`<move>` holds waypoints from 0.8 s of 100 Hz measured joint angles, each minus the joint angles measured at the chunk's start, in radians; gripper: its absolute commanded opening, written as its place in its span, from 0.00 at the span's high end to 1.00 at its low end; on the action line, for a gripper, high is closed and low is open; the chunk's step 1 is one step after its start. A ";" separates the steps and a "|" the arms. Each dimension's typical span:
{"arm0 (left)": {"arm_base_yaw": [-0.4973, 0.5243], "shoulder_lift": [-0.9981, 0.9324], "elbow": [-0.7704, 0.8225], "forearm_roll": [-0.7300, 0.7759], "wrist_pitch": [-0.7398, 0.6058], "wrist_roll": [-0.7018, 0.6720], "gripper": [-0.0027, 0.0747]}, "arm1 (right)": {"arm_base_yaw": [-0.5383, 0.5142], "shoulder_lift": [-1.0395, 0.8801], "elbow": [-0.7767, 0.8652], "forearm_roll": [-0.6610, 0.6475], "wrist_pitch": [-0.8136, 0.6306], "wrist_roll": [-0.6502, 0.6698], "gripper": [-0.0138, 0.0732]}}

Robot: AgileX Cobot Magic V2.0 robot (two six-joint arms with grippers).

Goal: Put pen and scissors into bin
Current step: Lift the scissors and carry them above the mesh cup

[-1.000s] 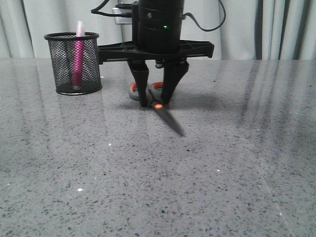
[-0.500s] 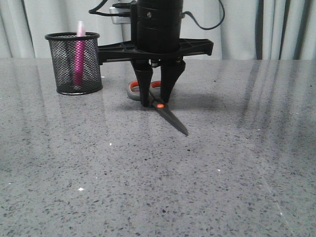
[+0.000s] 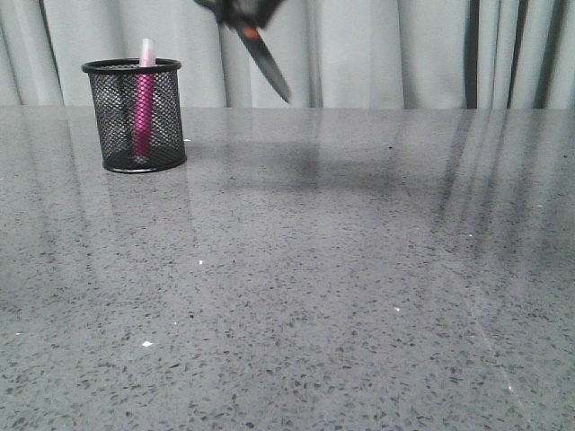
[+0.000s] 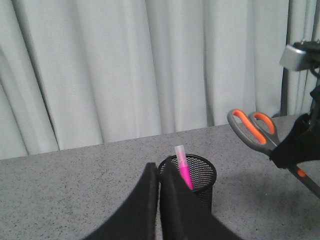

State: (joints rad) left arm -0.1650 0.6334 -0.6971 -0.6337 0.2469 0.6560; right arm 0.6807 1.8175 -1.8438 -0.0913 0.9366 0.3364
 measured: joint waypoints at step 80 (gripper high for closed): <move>0.000 0.000 0.000 0.000 0.000 0.000 0.99 | -0.005 0.030 0.240 -0.019 -1.107 0.000 0.93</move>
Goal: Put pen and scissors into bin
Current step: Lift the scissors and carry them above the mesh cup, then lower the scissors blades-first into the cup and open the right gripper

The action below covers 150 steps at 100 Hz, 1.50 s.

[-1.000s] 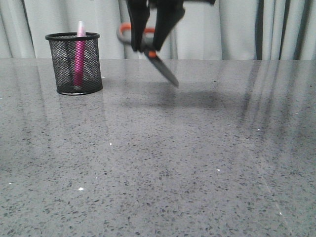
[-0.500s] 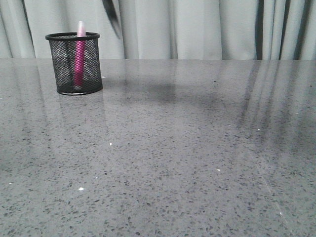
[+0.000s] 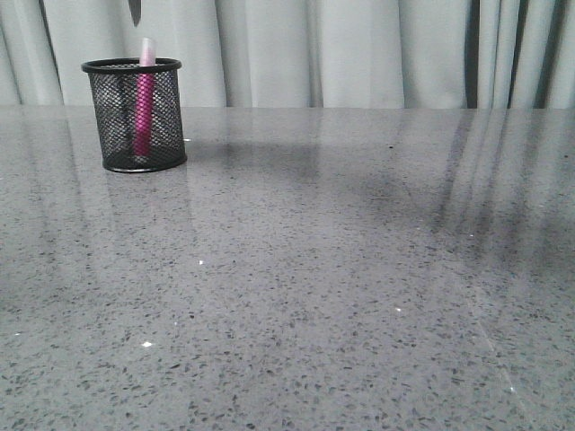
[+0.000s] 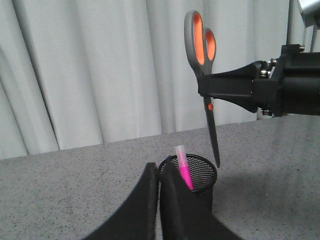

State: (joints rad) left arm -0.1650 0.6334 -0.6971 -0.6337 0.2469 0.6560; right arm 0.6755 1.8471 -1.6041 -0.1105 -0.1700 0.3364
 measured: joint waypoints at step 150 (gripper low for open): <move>0.000 0.000 0.000 0.000 0.004 0.000 0.99 | -0.024 0.189 0.093 -0.007 -0.277 -0.134 0.92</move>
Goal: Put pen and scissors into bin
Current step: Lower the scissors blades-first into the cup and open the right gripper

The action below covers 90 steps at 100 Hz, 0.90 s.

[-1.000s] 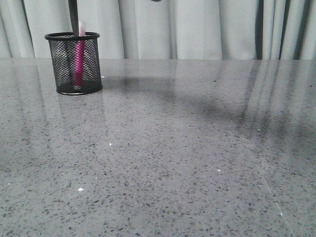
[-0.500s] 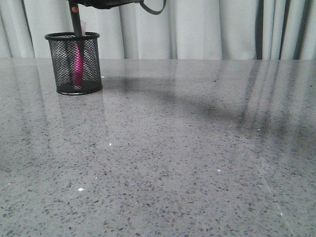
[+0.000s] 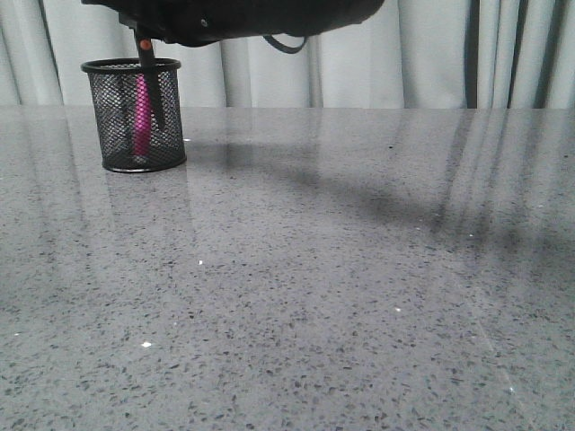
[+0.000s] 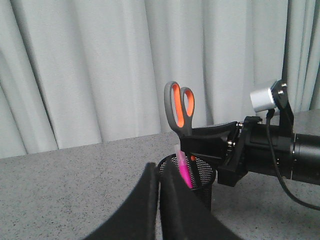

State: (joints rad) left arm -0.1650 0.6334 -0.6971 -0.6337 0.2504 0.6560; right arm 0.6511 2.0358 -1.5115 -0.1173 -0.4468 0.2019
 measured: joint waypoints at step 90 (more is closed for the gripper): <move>0.000 0.000 0.000 0.000 0.002 0.000 0.99 | 0.000 0.000 0.008 0.000 0.066 -0.002 0.92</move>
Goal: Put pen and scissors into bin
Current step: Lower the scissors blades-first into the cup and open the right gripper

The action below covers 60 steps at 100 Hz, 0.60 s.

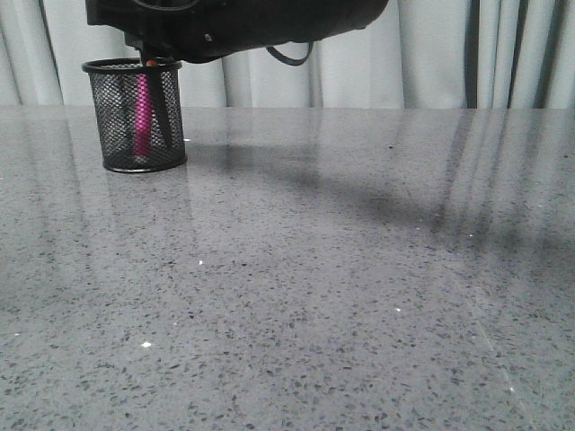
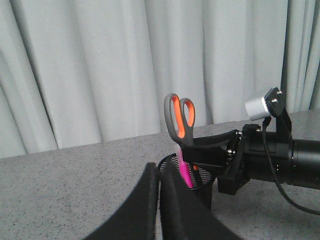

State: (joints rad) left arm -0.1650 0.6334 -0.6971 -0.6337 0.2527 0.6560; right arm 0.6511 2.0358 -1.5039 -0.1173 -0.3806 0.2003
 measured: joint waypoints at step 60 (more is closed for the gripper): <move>0.000 0.000 0.000 0.000 0.005 0.000 0.99 | 0.000 0.000 0.000 -0.027 0.038 0.000 0.90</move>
State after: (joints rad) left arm -0.1650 0.6334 -0.6971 -0.6337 0.2580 0.6560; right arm 0.6511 2.0358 -1.5039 -0.1438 -0.3421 0.2003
